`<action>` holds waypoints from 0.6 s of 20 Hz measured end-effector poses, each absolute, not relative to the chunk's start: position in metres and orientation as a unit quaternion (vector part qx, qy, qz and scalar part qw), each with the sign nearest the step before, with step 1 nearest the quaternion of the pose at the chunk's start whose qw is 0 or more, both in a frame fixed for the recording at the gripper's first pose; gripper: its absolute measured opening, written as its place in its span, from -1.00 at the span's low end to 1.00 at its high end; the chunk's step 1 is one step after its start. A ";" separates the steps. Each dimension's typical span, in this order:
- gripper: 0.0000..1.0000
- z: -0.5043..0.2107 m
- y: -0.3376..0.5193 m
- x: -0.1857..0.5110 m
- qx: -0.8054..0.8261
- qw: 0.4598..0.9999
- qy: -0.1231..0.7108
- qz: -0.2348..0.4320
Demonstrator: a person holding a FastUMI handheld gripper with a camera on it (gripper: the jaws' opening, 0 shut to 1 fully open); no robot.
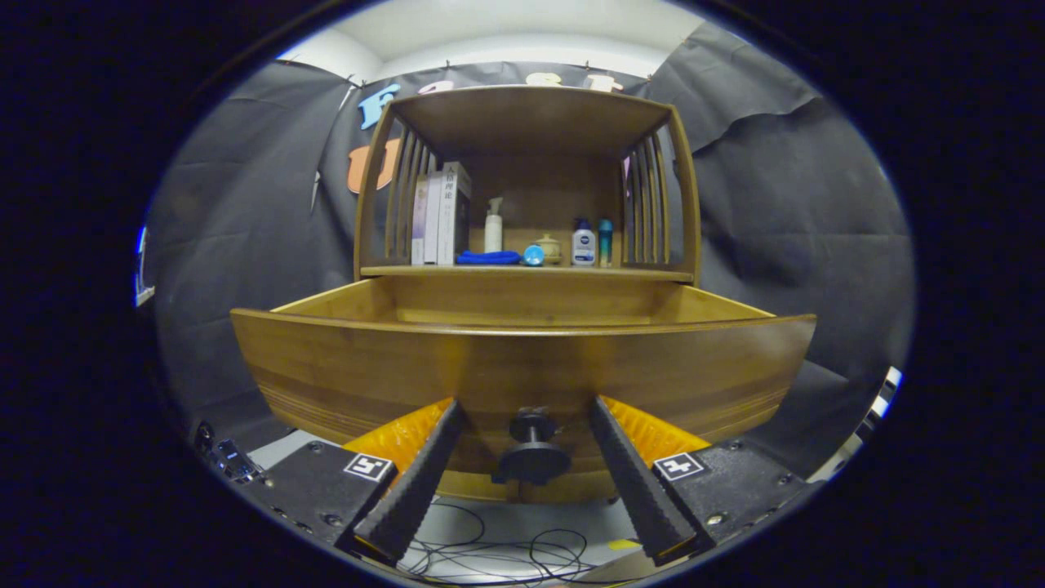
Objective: Pull open the drawer, take out the items inside it, and place them on the countertop above the cabinet.
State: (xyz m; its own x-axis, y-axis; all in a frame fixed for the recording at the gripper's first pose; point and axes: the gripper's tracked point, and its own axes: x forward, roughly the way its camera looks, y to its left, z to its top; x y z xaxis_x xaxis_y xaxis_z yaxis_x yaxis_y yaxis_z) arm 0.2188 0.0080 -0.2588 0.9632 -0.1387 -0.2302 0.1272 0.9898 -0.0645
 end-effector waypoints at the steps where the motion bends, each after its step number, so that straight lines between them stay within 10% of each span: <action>1: 1.00 -0.258 0.007 0.221 -0.024 0.991 0.118 -0.066; 12: 1.00 -0.248 0.004 0.272 -0.011 0.991 0.121 -0.062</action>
State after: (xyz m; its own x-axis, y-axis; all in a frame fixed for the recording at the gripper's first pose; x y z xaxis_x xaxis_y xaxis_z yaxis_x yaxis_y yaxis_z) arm 0.2725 0.0037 -0.2477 0.9630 -0.1245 -0.2390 0.1193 0.9922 -0.0363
